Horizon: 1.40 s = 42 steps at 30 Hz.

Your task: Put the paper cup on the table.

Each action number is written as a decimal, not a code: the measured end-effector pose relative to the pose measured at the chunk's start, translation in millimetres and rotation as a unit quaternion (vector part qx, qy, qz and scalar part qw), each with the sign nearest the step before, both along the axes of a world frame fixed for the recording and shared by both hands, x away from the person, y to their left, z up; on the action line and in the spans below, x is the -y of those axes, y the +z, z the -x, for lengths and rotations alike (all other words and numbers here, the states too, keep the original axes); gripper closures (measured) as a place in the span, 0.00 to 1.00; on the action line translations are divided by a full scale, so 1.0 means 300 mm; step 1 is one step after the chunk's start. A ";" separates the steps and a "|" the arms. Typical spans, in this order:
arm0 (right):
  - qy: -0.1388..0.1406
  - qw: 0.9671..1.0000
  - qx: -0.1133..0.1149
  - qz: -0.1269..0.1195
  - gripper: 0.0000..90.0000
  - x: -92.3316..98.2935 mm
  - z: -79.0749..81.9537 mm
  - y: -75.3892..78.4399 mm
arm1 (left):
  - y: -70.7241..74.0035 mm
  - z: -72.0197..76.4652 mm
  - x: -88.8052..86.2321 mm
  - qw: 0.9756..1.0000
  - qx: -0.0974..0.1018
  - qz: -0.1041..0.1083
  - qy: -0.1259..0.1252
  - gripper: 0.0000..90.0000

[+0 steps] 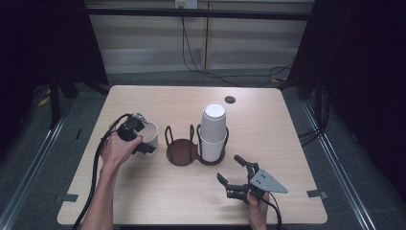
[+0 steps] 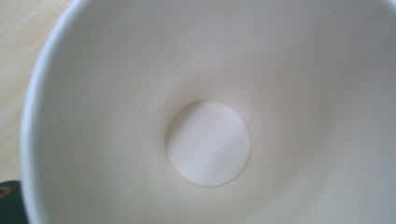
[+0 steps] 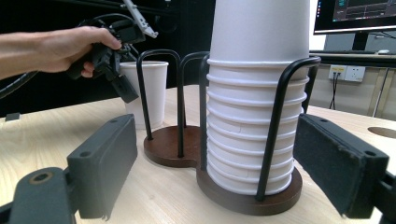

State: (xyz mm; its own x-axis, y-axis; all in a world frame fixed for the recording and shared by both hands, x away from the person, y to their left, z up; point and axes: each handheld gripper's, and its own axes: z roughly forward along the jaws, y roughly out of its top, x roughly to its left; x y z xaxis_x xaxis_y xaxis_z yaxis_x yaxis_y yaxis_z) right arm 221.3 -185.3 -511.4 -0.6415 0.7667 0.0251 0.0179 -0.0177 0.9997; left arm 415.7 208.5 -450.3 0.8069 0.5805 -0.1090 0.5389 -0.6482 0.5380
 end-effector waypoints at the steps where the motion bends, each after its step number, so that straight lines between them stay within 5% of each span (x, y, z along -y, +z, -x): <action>1: 0.000 1.000 0.000 0.000 0.15 0.000 0.000 0.000 | -0.009 0.004 -0.005 1.000 -0.002 0.000 -0.002 0.02; 7: 0.000 1.000 0.000 0.000 0.15 0.000 0.000 0.000 | -0.037 0.031 -0.034 1.000 0.006 0.015 0.017 0.02; 11: 0.000 1.000 0.000 0.000 0.15 0.000 0.000 0.000 | -0.045 0.056 -0.060 0.998 0.003 0.048 0.035 0.03; 13: 0.000 1.000 0.000 0.000 0.15 0.000 0.000 0.000 | -0.045 0.070 -0.067 0.998 0.020 0.038 0.043 0.03; 15: 0.000 1.000 -0.001 0.000 0.15 0.000 -0.001 0.000 | -0.048 0.082 -0.071 0.998 0.023 0.051 0.042 0.03; 17: 0.000 1.000 -0.001 0.000 0.15 0.000 -0.001 0.000 | -0.052 0.097 -0.080 0.996 0.029 0.069 0.049 0.06; 21: 0.000 1.000 -0.001 0.000 0.15 0.000 -0.001 0.000 | -0.058 0.139 -0.086 0.994 0.056 0.068 0.061 0.08; 24: 0.000 1.000 -0.001 0.000 0.15 0.000 0.000 0.000 | -0.066 0.167 -0.093 0.992 0.055 0.086 0.075 0.11; 27: 0.000 1.000 0.000 0.000 0.15 0.000 0.000 0.000 | -0.075 0.190 -0.094 0.989 0.062 0.106 0.083 0.19; 29: 0.000 1.000 -0.001 0.000 0.15 0.000 -0.001 0.000 | -0.078 0.212 -0.099 0.986 0.073 0.115 0.092 0.18; 30: 0.000 1.000 0.000 0.000 0.15 0.000 0.000 0.000 | -0.081 0.226 -0.099 0.983 0.084 0.125 0.103 0.18; 35: 0.000 1.000 -0.001 0.000 0.15 0.000 -0.001 0.000 | -0.076 0.275 -0.098 0.977 0.111 0.141 0.113 0.18; 38: 0.000 1.000 -0.001 0.000 0.15 0.000 -0.001 0.000 | -0.064 0.294 -0.096 0.974 0.128 0.157 0.101 0.19; 42: 0.000 1.000 -0.001 0.000 0.15 0.000 -0.001 0.000 | -0.046 0.339 -0.105 0.964 0.158 0.186 0.109 0.20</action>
